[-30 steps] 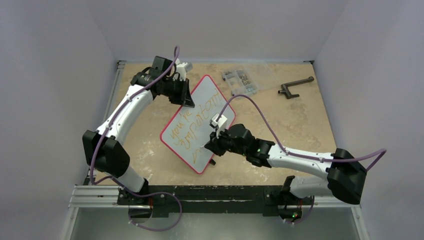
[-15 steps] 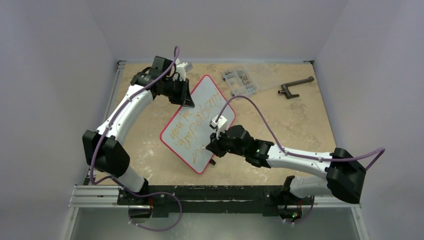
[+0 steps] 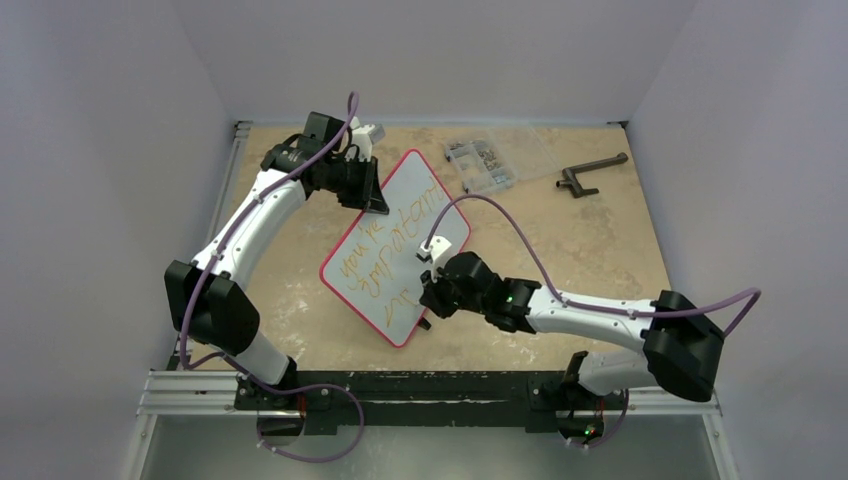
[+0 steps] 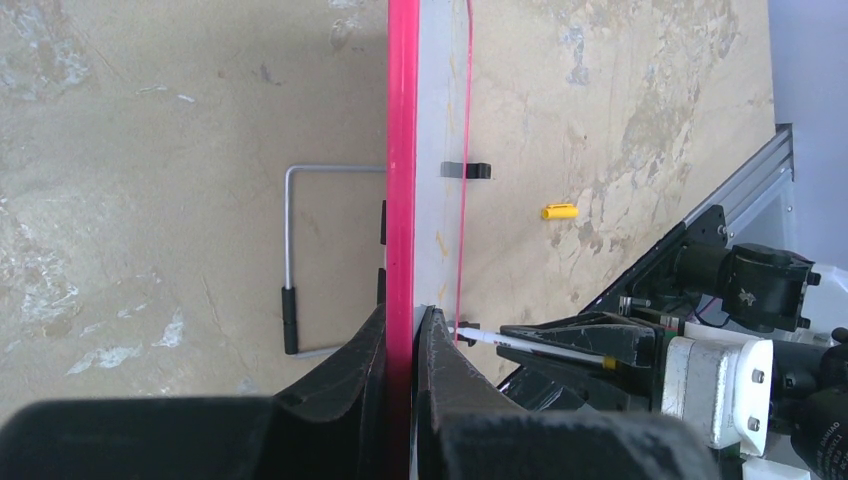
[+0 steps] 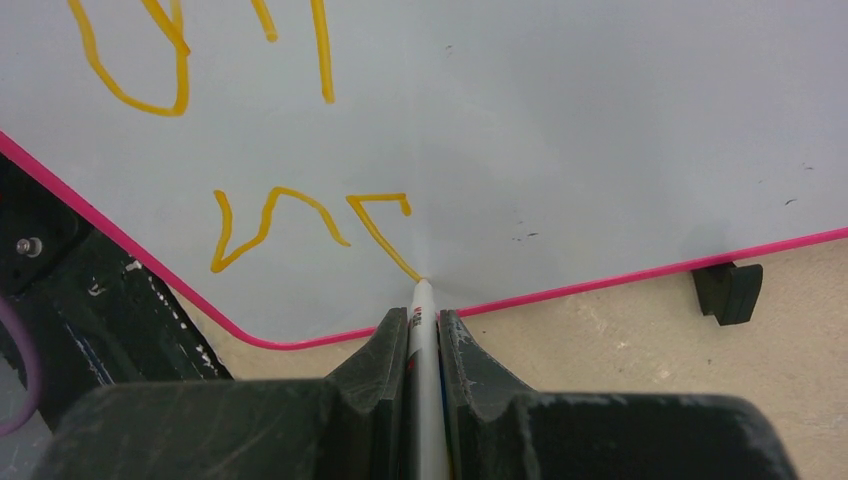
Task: Write a sentence on the whiteboard
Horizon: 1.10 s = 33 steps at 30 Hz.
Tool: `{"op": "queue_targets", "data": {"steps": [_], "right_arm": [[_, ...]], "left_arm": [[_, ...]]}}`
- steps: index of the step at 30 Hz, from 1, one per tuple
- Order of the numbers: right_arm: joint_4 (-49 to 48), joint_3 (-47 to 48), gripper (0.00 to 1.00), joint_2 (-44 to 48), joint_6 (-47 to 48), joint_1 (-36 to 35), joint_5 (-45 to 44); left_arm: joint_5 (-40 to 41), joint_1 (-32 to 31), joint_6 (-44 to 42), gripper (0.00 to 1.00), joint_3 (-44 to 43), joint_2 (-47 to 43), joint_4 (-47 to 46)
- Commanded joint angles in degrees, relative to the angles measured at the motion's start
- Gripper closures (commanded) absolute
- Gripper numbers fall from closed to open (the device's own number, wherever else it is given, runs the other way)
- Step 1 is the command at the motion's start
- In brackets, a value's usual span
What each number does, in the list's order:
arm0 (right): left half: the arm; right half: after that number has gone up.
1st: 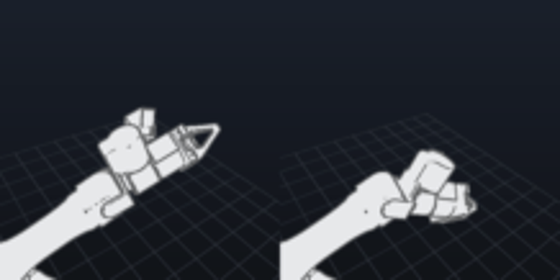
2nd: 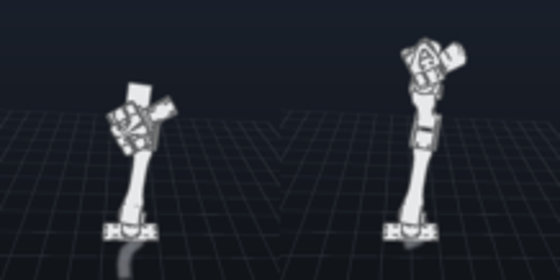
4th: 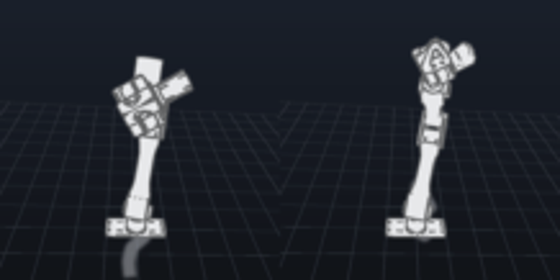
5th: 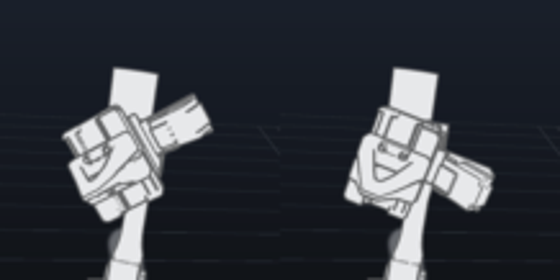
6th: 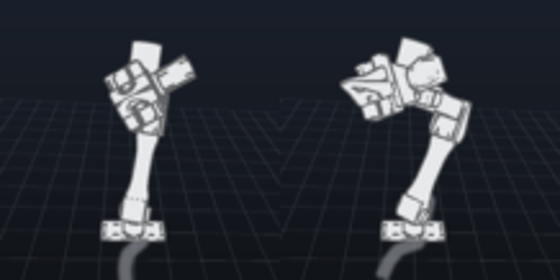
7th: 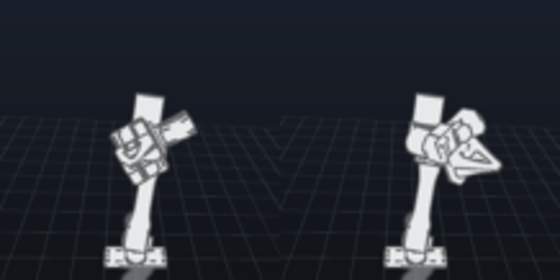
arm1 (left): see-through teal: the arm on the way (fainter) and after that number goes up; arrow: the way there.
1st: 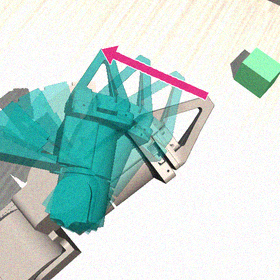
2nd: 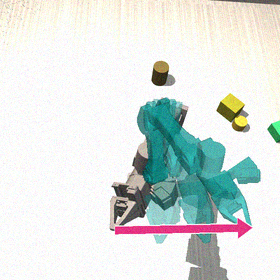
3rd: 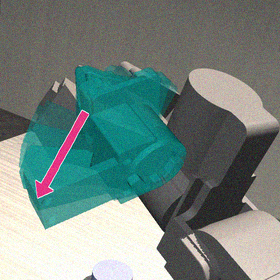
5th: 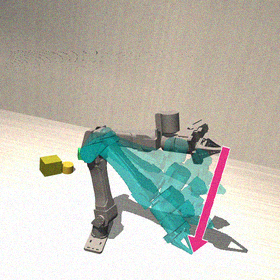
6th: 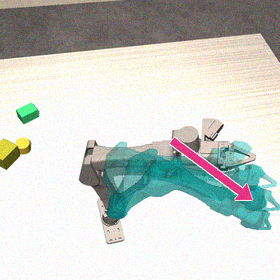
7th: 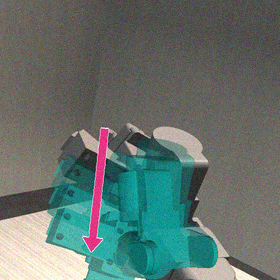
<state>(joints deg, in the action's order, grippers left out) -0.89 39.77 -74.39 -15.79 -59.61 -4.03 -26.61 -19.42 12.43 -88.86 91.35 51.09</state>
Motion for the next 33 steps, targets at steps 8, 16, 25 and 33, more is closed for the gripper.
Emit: {"op": "queue_targets", "data": {"steps": [8,16,25,33], "right_arm": [[-2.4,9.2,1.0,-3.3,2.6,0.1,-4.9],[-1.9,11.8,1.0,-3.8,3.1,0.1,-4.2],[-3.4,12.9,1.0,-4.1,4.4,0.1,-1.8],[-4.9,12.5,1.0,-2.9,4.6,0.1,-1.4]], "left_arm": [[11.5,0.4,-3.5,1.0,0.4,-0.2,0.9],[11.6,0.3,-3.5,1.0,0.3,-0.4,0.9],[11.6,0.4,-3.5,1.0,0.4,-0.6,0.9],[11.7,0.3,-3.6,1.0,0.4,-0.6,0.9]]}}
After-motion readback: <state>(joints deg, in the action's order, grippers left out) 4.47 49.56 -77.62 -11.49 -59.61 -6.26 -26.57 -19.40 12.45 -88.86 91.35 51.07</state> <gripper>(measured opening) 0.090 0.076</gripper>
